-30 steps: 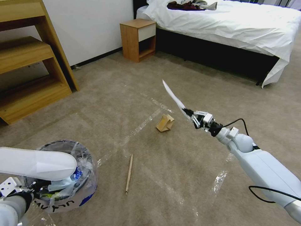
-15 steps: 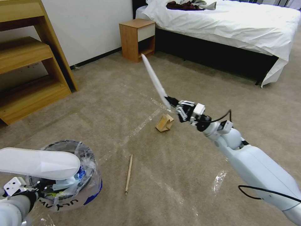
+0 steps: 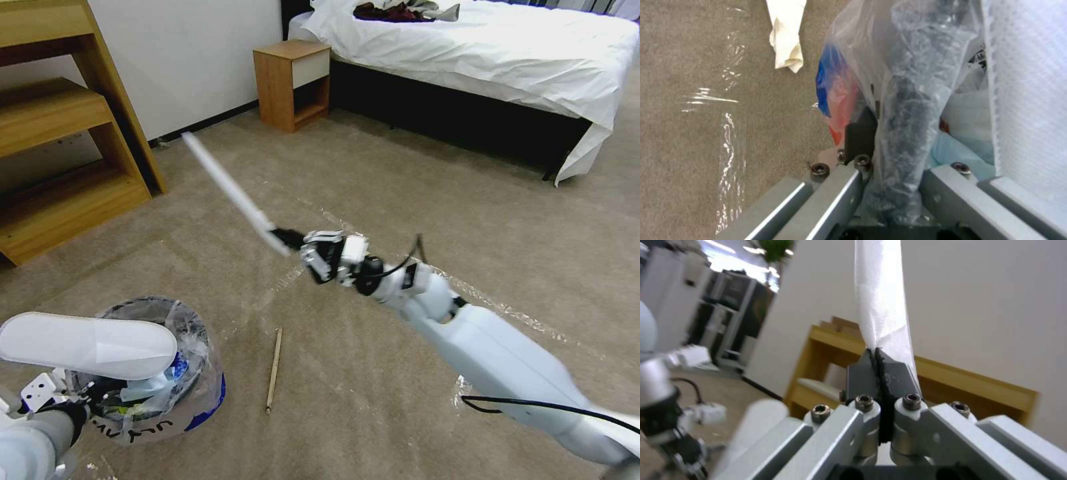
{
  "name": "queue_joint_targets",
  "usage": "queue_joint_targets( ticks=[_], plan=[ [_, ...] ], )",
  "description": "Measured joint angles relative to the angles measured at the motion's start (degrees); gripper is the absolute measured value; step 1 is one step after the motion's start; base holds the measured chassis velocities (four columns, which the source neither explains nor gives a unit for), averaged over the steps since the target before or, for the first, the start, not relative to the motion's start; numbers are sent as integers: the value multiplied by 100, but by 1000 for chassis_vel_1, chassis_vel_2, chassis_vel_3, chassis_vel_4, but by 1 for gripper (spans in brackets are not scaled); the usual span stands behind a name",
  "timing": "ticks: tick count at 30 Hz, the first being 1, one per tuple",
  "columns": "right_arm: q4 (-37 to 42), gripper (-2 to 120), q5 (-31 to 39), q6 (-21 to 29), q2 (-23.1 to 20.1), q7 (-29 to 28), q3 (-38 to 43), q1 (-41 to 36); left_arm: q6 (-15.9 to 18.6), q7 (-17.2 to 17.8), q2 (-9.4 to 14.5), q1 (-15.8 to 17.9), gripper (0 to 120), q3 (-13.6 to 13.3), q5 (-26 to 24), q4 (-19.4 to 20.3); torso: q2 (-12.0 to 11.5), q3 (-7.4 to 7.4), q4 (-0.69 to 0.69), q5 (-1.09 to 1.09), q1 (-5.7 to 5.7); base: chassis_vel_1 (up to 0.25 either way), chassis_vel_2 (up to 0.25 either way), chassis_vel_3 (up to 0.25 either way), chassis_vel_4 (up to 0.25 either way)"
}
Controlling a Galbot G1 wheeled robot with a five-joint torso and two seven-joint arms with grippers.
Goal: Pick up the trash bin and place the garbage on the floor into it.
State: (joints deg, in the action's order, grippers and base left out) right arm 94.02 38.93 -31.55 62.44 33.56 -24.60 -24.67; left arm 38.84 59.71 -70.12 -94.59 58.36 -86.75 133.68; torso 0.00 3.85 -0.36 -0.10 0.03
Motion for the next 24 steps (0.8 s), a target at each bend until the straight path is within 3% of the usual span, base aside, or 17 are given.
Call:
queue_joint_targets(
  ticks=[7,10,24],
  plan=[
    [-326,0,9,-7,969,-47,-684,486,1,-16,-85,21,0,-100,137,-76,0,0,2,0,0,0,0,0,0],
    [-401,0,7,-7,1173,-60,-838,563,1,-21,-106,47,0,-134,175,-106,0,0,1,0,0,0,0,0,0],
    [-655,0,-73,11,1607,-150,-1249,642,0,-3,-107,39,0,-119,202,-68,0,0,1,2,0,0,0,0,0]
  ],
)
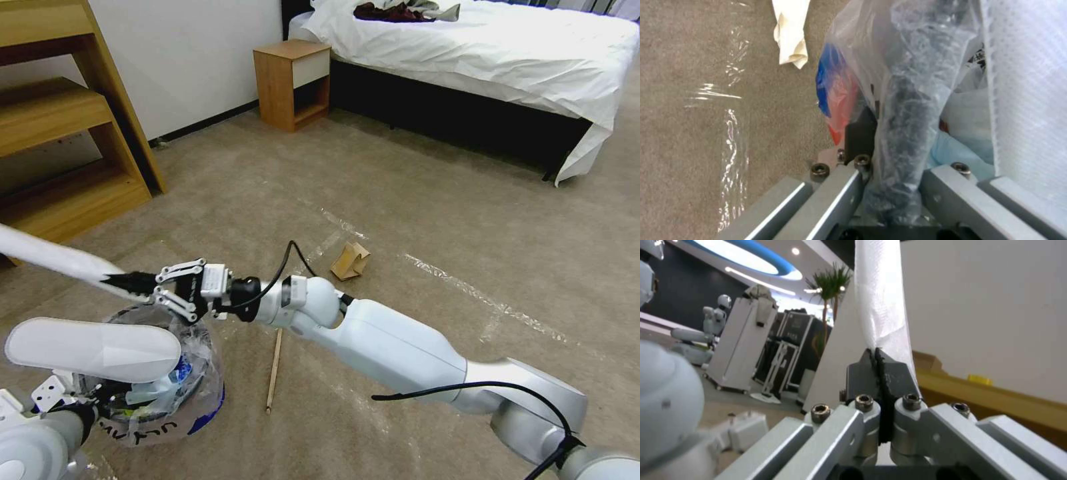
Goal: Pick up the trash bin and place the garbage on the floor into it.
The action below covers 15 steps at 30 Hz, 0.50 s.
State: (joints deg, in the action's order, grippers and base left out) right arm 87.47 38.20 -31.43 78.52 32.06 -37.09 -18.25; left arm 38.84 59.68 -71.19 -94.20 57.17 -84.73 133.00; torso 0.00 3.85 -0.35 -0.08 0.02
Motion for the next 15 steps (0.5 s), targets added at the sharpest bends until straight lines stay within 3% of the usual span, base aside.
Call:
queue_joint_targets(
  ticks=[15],
  plan=[
    [-650,0,-322,-184,299,152,79,-479,0,14,-81,-47,0,-12,-19,105,0,0,-1,0,0,0,0,0,0]
  ],
)
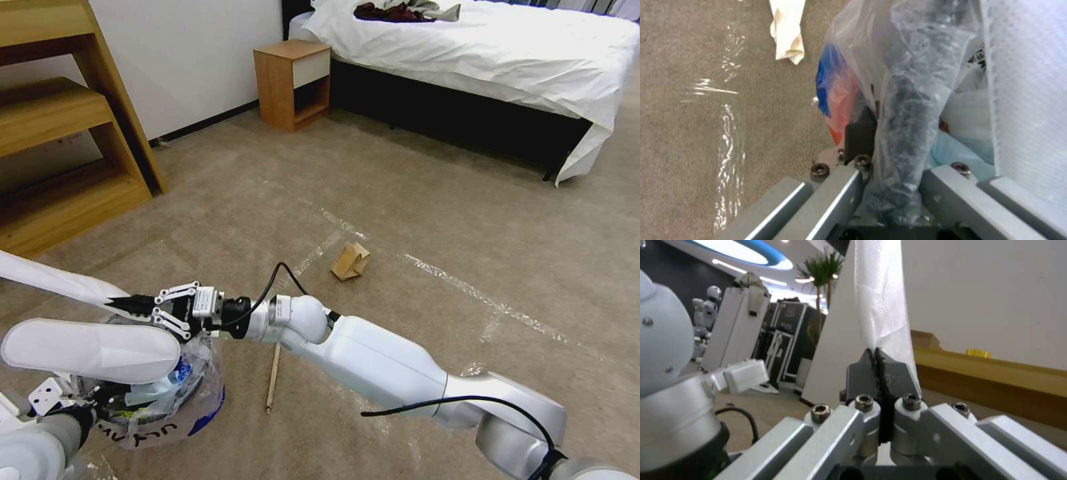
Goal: Pick up the trash bin and place the garbage on the floor into it.
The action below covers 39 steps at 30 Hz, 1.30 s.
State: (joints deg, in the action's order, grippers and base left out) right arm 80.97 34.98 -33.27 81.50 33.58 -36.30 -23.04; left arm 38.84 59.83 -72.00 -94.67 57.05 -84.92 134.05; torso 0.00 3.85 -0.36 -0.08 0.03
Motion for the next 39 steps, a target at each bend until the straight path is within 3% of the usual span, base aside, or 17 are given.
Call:
queue_joint_targets(
  ticks=[39],
  plan=[
    [-440,0,-348,-131,63,97,-52,-708,-23,76,78,-3,0,107,-141,99,0,0,0,0,0,0,0,0,0]
  ],
)
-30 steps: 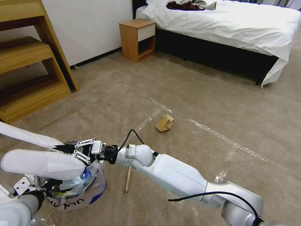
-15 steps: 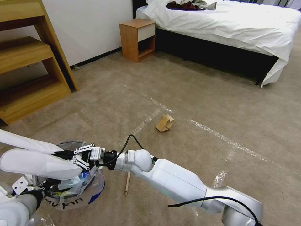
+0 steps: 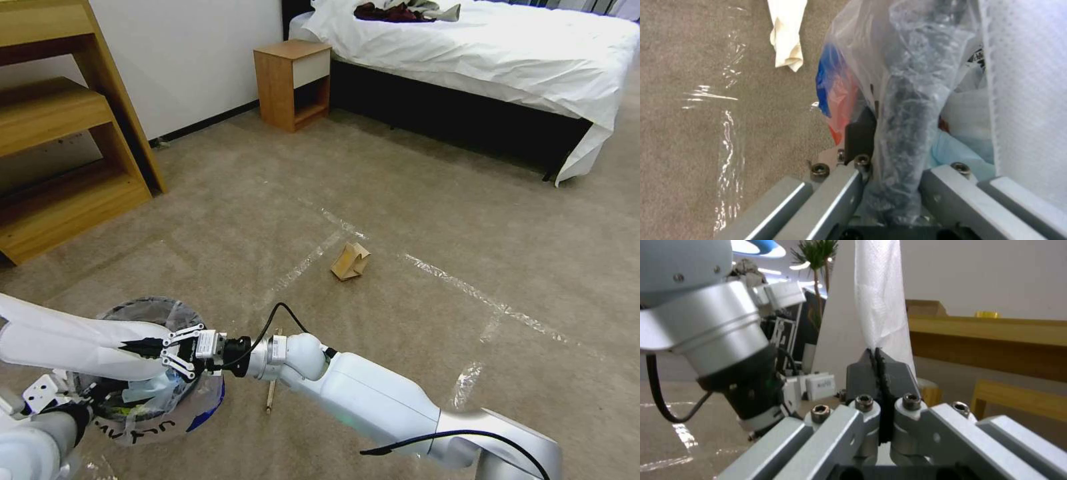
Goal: Pick up the trash bin and place the garbage on the floor into it.
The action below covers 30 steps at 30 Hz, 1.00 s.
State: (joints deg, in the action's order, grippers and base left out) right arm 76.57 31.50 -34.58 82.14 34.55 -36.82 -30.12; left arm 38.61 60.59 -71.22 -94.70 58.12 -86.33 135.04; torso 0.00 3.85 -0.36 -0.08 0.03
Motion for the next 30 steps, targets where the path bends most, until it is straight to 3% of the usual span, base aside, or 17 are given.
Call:
queue_joint_targets(
  ticks=[14,30],
  plan=[
    [-1042,0,-65,-180,260,163,-44,-62,-1,1,-70,-33,0,-37,18,132,0,0,0,0,0,0,0,0,0],
    [-1271,0,-94,-187,381,119,-153,-39,1,-35,-150,-94,0,-121,161,225,0,0,0,0,0,0,0,0,0]
  ],
)
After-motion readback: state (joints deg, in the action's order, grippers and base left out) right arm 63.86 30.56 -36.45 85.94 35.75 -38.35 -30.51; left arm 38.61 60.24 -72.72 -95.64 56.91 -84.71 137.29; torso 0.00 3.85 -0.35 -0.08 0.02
